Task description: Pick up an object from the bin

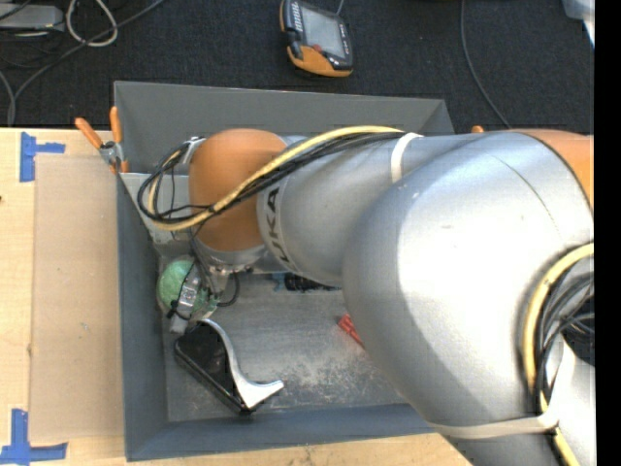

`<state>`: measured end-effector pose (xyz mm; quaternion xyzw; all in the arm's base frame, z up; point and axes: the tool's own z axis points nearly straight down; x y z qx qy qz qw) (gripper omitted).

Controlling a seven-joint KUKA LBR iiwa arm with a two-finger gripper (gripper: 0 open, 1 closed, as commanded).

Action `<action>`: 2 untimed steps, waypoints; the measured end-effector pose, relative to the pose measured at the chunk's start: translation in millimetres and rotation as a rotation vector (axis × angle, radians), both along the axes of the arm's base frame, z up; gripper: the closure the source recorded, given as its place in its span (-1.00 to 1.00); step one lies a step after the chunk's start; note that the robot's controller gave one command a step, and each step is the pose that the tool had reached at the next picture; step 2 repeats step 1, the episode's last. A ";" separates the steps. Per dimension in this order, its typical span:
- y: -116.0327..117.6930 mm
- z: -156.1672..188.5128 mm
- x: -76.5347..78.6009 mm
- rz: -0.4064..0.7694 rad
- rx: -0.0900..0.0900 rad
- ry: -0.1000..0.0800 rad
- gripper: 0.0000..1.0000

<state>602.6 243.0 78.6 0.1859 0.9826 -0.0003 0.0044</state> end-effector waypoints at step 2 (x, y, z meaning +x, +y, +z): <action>-2.6 31.3 -2.1 -0.002 -0.003 0.005 1.00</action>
Offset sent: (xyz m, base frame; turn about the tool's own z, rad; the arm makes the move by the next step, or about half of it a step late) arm -0.0019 -0.0021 0.0545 0.0017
